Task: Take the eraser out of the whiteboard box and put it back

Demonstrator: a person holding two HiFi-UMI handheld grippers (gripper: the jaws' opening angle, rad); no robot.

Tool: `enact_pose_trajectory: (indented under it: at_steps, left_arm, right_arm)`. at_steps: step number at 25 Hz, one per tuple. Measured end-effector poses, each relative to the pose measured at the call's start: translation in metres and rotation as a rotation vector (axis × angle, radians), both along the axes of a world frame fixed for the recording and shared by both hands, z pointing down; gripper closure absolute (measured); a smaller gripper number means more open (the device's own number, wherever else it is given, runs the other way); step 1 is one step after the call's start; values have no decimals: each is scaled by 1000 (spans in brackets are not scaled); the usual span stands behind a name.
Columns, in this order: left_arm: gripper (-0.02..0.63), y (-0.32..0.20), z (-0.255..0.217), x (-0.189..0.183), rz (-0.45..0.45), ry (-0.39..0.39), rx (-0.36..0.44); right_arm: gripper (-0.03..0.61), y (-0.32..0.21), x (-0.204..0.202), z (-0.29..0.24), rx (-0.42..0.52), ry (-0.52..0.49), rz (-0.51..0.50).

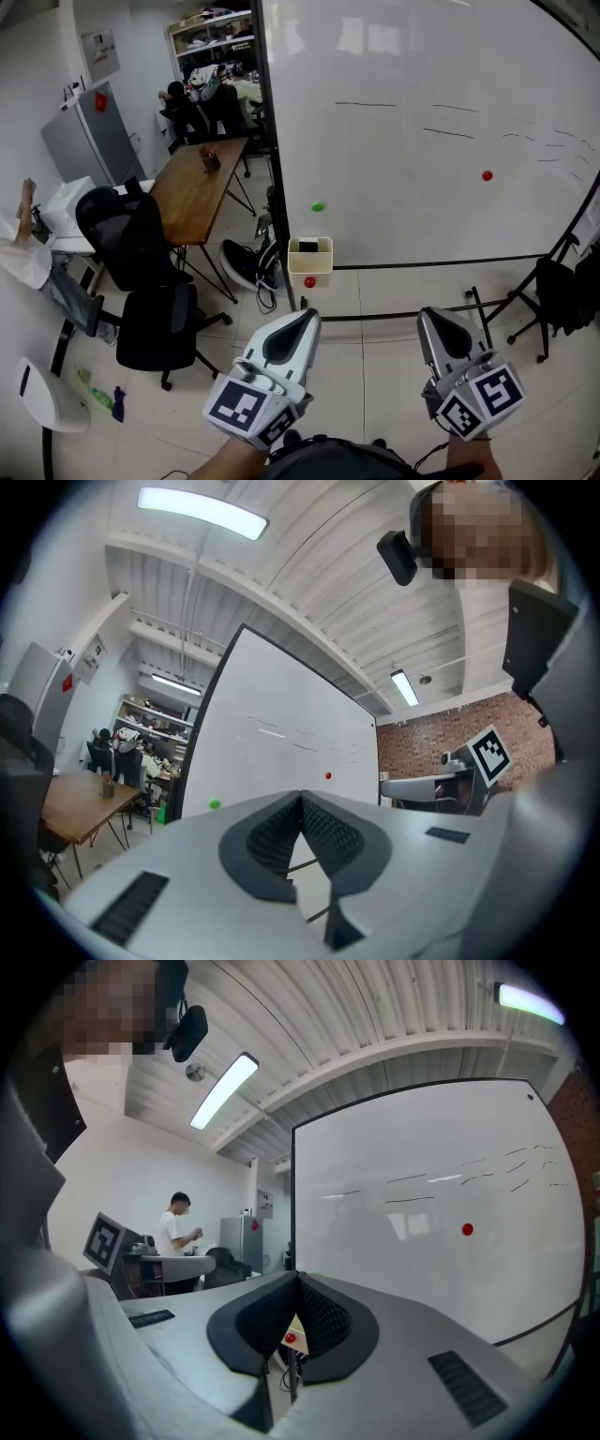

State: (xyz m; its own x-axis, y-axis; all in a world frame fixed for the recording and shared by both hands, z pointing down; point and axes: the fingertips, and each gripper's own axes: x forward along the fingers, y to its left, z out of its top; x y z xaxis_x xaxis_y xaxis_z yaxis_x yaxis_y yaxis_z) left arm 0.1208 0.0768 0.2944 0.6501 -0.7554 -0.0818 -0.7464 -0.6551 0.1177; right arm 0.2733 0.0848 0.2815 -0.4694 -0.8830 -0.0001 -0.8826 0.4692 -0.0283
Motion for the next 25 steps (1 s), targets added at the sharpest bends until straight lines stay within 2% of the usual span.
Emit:
enact_pose_trajectory:
  at_steps: [7, 12, 16, 25]
  left_arm:
    - [588, 33, 6, 88, -32, 20, -23]
    - [588, 61, 9, 130, -66, 2, -44]
    - [588, 77, -2, 133, -55, -30, -26]
    - [588, 92, -15, 101, -29, -13, 1]
  right_arm:
    - [558, 34, 96, -1, 13, 4, -36]
    - [560, 57, 147, 6, -4, -26, -47]
    - [560, 74, 158, 2, -5, -59, -34]
    - [558, 87, 130, -2, -9, -82, 0]
